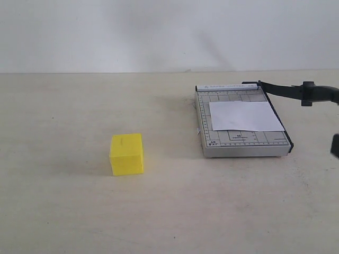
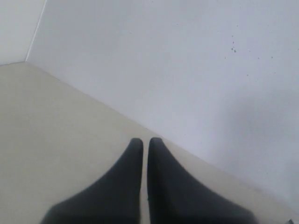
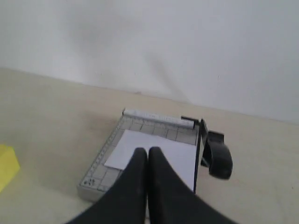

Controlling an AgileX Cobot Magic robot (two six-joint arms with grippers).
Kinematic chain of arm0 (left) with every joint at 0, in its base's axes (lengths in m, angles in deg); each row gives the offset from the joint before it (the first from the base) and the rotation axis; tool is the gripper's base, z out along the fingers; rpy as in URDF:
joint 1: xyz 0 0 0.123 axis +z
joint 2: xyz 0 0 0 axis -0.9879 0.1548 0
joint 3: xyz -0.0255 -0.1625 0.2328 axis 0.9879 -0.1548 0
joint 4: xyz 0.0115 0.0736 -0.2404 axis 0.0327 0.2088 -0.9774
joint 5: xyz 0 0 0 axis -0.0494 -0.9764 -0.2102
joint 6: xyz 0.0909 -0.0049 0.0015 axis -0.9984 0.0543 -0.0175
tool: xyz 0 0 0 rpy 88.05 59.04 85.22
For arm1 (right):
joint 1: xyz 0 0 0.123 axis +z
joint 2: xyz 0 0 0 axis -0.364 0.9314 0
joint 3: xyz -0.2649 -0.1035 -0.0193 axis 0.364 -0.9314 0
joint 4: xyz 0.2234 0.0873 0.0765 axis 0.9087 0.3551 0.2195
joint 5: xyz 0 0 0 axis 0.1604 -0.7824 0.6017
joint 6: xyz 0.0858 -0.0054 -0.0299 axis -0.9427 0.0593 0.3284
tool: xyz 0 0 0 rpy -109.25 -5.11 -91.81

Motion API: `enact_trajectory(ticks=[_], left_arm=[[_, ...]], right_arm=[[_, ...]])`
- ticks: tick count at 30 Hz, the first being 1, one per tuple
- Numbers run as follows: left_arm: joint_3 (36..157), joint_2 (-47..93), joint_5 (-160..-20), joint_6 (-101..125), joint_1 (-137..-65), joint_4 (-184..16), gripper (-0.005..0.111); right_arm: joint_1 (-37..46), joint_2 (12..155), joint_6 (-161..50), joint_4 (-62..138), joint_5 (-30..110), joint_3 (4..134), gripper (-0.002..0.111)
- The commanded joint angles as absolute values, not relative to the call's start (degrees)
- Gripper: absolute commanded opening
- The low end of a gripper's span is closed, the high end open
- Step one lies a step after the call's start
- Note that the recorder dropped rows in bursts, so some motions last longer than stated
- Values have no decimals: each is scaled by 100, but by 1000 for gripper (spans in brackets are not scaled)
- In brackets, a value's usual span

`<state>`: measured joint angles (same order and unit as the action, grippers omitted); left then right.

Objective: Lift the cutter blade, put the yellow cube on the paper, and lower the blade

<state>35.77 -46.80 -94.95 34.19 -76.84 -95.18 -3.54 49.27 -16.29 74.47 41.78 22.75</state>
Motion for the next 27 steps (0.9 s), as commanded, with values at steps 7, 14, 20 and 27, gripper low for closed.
enact_trajectory(ticks=[7,14,20,27], left_arm=[[3583,-4697,-8869,3471,-7712,-10028,4],[3911,-4368,-8015,4033,-7712,-9956,4],[5728,-1545,-6197,8026,-7712,-2792,4],[8365,2525,-5653,9834,-9290,-868,4]], right_arm=[[-364,6016,-1538,7776,5535,1272,0],[-364,6039,-1525,8114,6047,1272,0],[-364,6039,-1525,8419,5845,1272,0],[-364,6039,-1371,8419,5847,1272,0]])
